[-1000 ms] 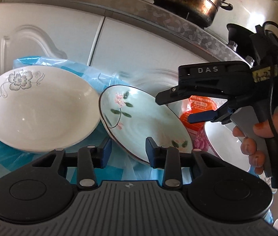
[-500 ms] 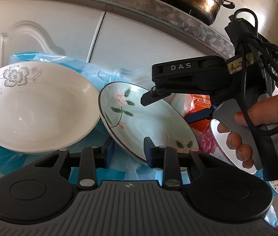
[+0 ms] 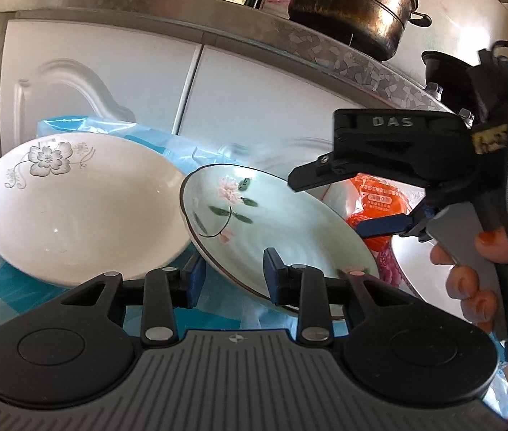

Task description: Organize plates and bowls

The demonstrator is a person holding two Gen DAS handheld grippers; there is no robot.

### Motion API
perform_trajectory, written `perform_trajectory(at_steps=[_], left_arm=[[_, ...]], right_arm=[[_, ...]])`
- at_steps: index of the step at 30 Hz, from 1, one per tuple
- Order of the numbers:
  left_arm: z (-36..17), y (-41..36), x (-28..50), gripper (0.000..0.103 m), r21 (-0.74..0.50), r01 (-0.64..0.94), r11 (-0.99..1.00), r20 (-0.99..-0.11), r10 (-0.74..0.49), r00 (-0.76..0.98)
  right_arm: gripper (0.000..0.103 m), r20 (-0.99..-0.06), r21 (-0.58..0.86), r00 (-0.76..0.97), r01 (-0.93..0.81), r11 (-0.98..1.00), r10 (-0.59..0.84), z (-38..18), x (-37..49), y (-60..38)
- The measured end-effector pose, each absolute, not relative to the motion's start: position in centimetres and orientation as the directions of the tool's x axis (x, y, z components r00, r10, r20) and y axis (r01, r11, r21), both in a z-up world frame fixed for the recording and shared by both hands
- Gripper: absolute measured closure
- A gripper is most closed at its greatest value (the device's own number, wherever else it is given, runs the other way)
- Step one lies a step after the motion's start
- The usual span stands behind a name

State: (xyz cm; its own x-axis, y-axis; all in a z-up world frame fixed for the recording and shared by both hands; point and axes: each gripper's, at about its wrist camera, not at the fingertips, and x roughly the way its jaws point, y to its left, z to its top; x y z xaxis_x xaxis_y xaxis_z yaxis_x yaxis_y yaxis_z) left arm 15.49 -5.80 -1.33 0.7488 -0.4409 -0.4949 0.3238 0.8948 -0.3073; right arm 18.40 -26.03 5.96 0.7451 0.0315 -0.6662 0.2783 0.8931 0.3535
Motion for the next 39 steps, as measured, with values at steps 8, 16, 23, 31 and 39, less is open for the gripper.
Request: perform_trajectory(at_steps=[8, 16, 23, 31, 39], left_arm=[[-0.9, -4.7, 14.1, 0.066, -0.302, 0.318, 0.899, -0.478, -0.431, 0.766], [0.0, -3.2, 11.9, 0.066, -0.296, 0.322, 0.899, -0.472, -0.431, 0.769], [1.7, -3.8, 8.6, 0.075, -0.274, 0.418, 0.866, -0.431, -0.499, 0.751], [-1.5, -0.6, 8.9, 0.08, -0.352, 0.291, 0.89, -0.523, -0.445, 0.727], [-1.7, 0.4, 10.3, 0.074, -0.378, 0.276, 0.884, -0.522, -0.45, 0.725]], right_arm=[[0.002, -0.628, 0.396, 0.775, 0.241, 0.886, 0.07, 6.4, 16.0, -24.8], [0.002, -0.589, 0.434, 0.801, 0.204, 0.878, 0.105, 6.8, 13.6, -23.5], [0.03, -0.489, 0.543, 0.835, 0.067, 0.837, 0.251, 8.1, 10.4, -21.0], [0.017, -0.493, 0.486, 0.859, 0.14, 0.863, 0.138, 8.3, 6.2, -20.5], [0.017, -0.518, 0.517, 0.854, 0.264, 0.814, 0.052, 3.6, 3.4, -21.1]])
